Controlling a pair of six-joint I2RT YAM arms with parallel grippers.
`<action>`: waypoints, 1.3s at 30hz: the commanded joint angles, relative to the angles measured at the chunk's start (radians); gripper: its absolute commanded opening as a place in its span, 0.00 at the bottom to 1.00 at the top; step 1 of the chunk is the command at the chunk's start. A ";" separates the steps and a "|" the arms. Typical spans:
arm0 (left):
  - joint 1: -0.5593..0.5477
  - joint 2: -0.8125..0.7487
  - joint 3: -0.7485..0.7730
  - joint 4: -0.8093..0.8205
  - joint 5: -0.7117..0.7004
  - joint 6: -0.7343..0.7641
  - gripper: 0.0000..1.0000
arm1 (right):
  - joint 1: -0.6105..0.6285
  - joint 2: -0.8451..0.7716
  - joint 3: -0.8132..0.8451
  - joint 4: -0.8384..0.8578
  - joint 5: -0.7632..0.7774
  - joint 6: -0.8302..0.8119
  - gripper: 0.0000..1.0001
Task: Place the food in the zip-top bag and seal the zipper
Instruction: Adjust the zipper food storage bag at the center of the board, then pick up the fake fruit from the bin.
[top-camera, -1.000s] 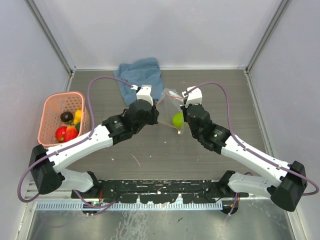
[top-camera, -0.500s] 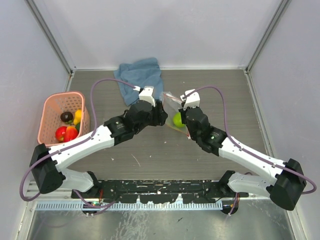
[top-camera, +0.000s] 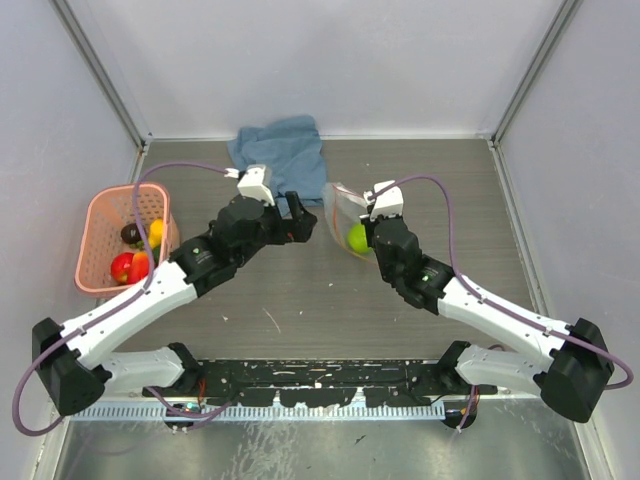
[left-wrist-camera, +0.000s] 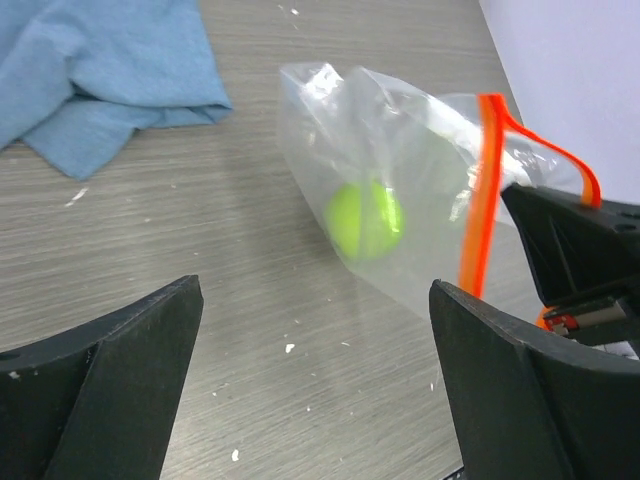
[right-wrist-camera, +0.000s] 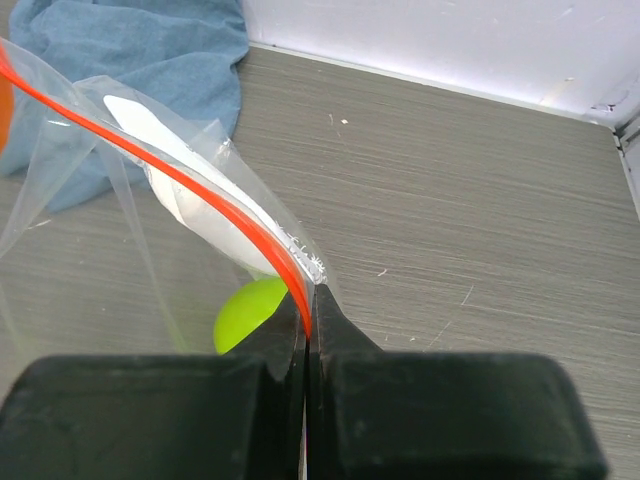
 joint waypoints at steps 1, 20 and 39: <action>0.064 -0.075 0.005 -0.072 0.001 -0.006 0.98 | -0.001 -0.022 0.000 0.068 0.061 -0.017 0.01; 0.429 -0.206 0.155 -0.643 -0.191 0.103 0.98 | -0.002 -0.006 0.005 0.044 0.062 -0.019 0.01; 1.032 -0.114 0.094 -0.672 -0.015 -0.003 0.98 | -0.002 -0.001 0.016 0.029 0.040 -0.003 0.01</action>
